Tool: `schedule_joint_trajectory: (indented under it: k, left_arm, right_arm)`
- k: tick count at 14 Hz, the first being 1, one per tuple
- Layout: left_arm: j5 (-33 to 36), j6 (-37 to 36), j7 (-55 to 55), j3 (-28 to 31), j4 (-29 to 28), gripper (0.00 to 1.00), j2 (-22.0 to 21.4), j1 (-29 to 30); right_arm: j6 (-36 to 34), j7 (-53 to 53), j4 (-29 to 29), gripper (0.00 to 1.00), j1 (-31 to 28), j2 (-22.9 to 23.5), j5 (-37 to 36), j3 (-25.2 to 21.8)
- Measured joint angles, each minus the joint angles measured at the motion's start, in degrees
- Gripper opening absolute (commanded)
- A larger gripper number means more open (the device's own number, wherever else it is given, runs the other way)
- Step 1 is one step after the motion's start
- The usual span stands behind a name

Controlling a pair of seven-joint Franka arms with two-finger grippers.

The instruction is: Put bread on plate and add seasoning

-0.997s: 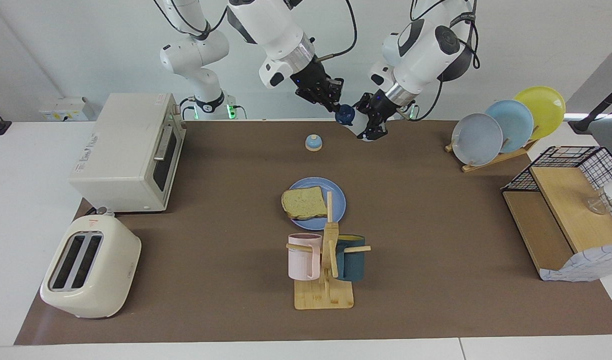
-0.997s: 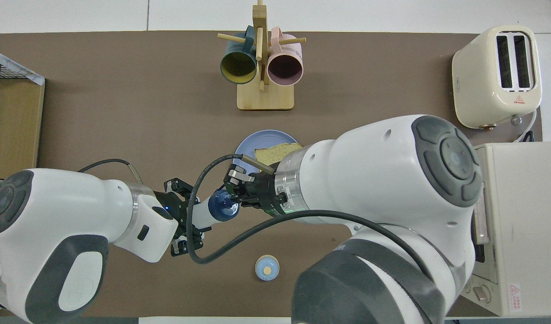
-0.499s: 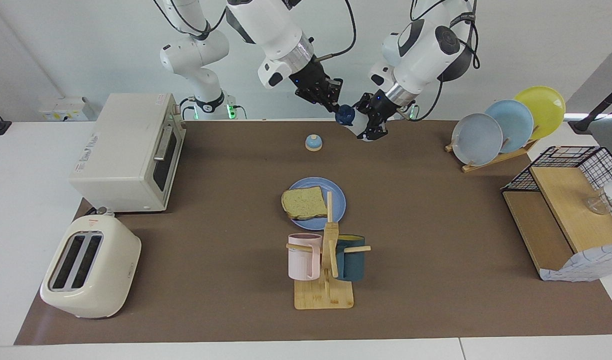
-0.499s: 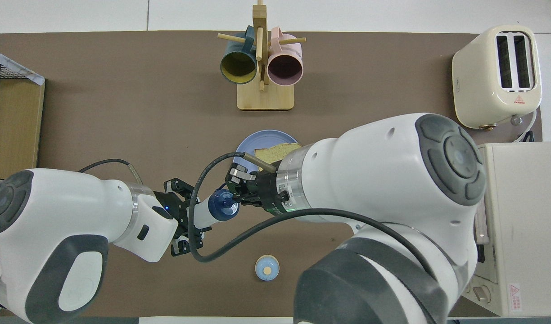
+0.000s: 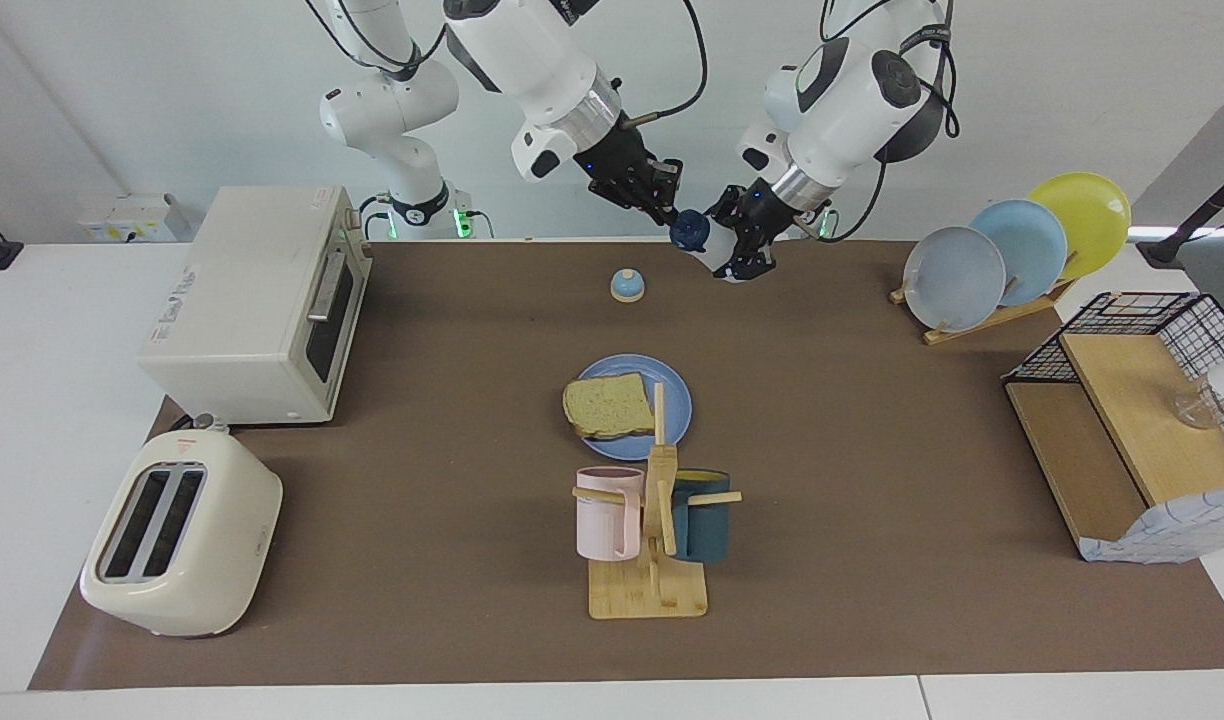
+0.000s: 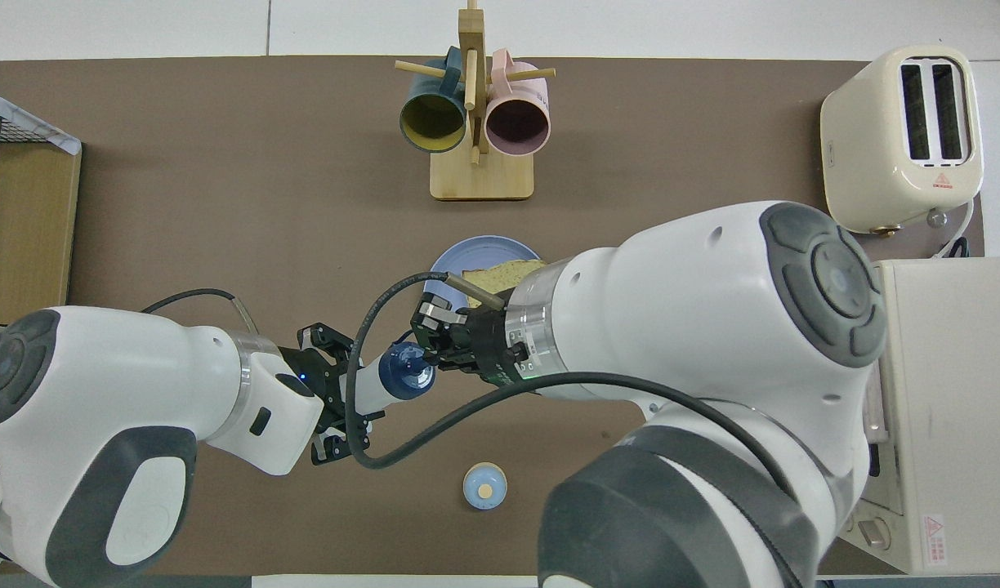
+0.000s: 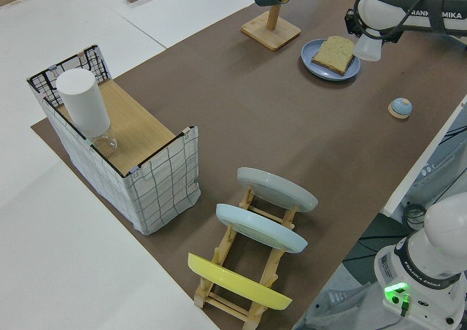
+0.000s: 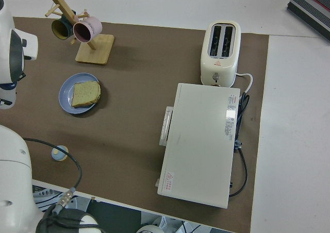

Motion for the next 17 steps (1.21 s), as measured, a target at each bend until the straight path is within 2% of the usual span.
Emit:
schedule_joint_trajectory:
  k: [9,10,11,12,15,17]
  left_arm:
    - [-0.6,0.5,-0.4,-0.1,-0.3,0.0,-0.2,0.0]
    - [-0.6,0.5,-0.4,-0.1,-0.3,0.0,-0.3,0.0]
    - [-0.6,0.5,-0.4,-0.1,-0.3,0.0,-0.3,0.0]
    - [-0.6,0.5,-0.4,-0.1,-0.3,0.0,-0.3,0.0]
    - [-0.5,0.2,-0.5,0.0,-0.5,0.0,-0.3,0.0]
    - [-0.5,0.1,-0.6,0.2,-1.0,0.0,-0.3,0.1]
  right_arm:
    - [-0.8,0.0,0.2,0.0,-6.6,0.3,6.2,-0.2]
    - [-0.8,0.0,0.2,0.07,-6.6,0.3,6.2,-0.2]
    - [-0.8,0.0,0.2,0.77,-6.5,0.3,6.2,0.0]
    - [-0.8,-0.3,0.2,1.0,-6.5,0.3,6.2,0.1]
    - [-1.1,-3.4,0.2,1.0,-6.4,0.2,4.0,0.1]
    - [-2.5,-5.9,0.3,1.0,-6.5,-0.4,-2.1,-0.2]
